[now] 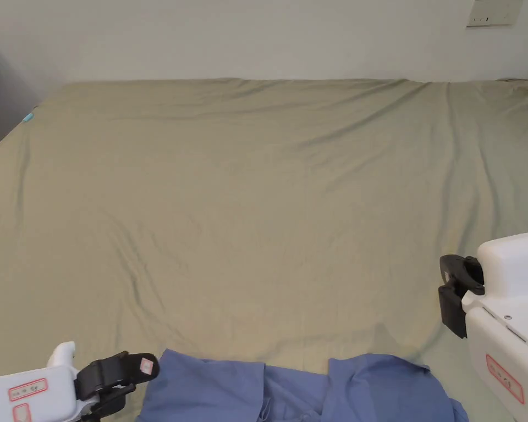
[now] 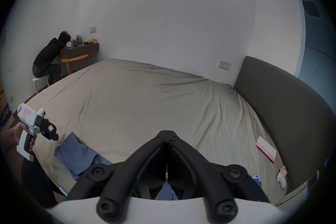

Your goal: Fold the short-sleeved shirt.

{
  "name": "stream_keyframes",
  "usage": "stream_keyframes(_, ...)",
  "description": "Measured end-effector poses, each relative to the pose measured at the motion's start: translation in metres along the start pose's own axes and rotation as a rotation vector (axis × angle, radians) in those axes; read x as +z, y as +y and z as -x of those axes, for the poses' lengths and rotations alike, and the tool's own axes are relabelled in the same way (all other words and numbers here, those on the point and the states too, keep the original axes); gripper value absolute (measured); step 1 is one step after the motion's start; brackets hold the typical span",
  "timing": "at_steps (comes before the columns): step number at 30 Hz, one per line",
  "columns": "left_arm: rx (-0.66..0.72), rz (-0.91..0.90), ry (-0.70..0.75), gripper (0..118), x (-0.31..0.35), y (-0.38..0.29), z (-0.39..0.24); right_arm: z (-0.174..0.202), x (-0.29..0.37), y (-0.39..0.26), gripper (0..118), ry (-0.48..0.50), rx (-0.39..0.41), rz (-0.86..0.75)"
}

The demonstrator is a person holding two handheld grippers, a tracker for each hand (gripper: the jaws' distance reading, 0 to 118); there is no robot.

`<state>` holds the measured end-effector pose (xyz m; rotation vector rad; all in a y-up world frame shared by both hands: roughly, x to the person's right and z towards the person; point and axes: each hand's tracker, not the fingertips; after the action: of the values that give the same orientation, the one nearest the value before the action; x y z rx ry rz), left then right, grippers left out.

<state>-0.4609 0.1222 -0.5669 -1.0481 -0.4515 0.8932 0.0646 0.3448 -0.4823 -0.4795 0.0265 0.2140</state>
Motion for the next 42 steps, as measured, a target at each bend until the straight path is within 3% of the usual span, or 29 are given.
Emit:
stream_keyframes(6, 0.13, 0.079, -0.06, 112, -0.036, -0.002, 0.037, 0.004, -0.002, 0.001, 1, 0.007, 0.017, 0.013)
stream_keyframes(7, 0.135, 0.095, -0.13, 109, -0.043, -0.004, 0.037, 0.005, -0.002, 0.001, 2, 0.005, 0.021, 0.014)
stream_keyframes(8, 0.153, 0.107, -0.2, 101, -0.05, -0.006, 0.035, 0.006, -0.001, 0.002, 1, 0.002, 0.027, 0.012)
stream_keyframes(9, 0.183, 0.132, -0.206, 82, -0.059, -0.007, 0.033, 0.007, -0.001, 0.002, 2, 0.001, 0.032, 0.01)
stream_keyframes(10, 0.176, 0.138, -0.169, 58, -0.067, -0.014, 0.026, 0.008, -0.001, 0.003, 1, 0.002, 0.036, 0.009)
stream_keyframes(11, 0.138, 0.138, -0.13, 58, -0.074, -0.017, 0.022, 0.009, -0.001, 0.004, 1, 0.004, 0.037, 0.008)
stream_keyframes(12, 0.107, 0.131, -0.093, 46, -0.077, -0.018, 0.019, 0.01, -0.001, 0.005, 2, 0.007, 0.037, 0.007)
stream_keyframes(13, 0.083, 0.161, -0.003, 19, -0.083, -0.018, 0.017, 0.01, -0.001, 0.005, 1, 0.01, 0.036, 0.006)
stream_keyframes(14, 0.035, 0.166, 0.102, 11, -0.085, -0.023, 0.005, 0.011, -0.002, 0.006, 2, 0.013, 0.036, 0.007)
stream_keyframes(15, -0.024, 0.146, 0.057, 11, -0.081, -0.022, -0.006, 0.012, -0.003, 0.006, 2, 0.015, 0.037, 0.007)
stream_keyframes(18, -0.242, 0.129, 0.235, 11, -0.075, -0.027, -0.037, 0.013, -0.003, 0.005, 2, 0.02, 0.038, 0.01)
stream_keyframes(21, -0.347, 0.094, 0.299, 11, -0.07, -0.038, -0.061, 0.014, -0.004, 0.005, 1, 0.022, 0.043, 0.013)
stream_keyframes(27, -0.356, -0.017, 0.347, 11, -0.04, -0.035, -0.084, 0.013, -0.001, 0.006, 2, 0.018, 0.045, 0.008)
stream_keyframes(30, -0.405, -0.064, 0.469, 11, -0.019, -0.023, -0.083, 0.012, 0.0, 0.008, 2, 0.016, 0.047, 0.003)
stream_keyframes(34, -0.372, -0.163, 0.618, 11, 0.025, -0.008, -0.075, 0.011, 0.0, 0.009, 2, 0.018, 0.043, -0.005)
stream_keyframes(38, -0.417, -0.284, 0.86, 11, 0.063, -0.006, -0.098, 0.014, -0.003, 0.009, 2, 0.027, 0.036, -0.008)
stream_keyframes(42, -0.414, -0.268, 0.823, 11, 0.066, -0.013, -0.131, 0.02, -0.006, 0.008, 2, 0.044, 0.052, -0.004)
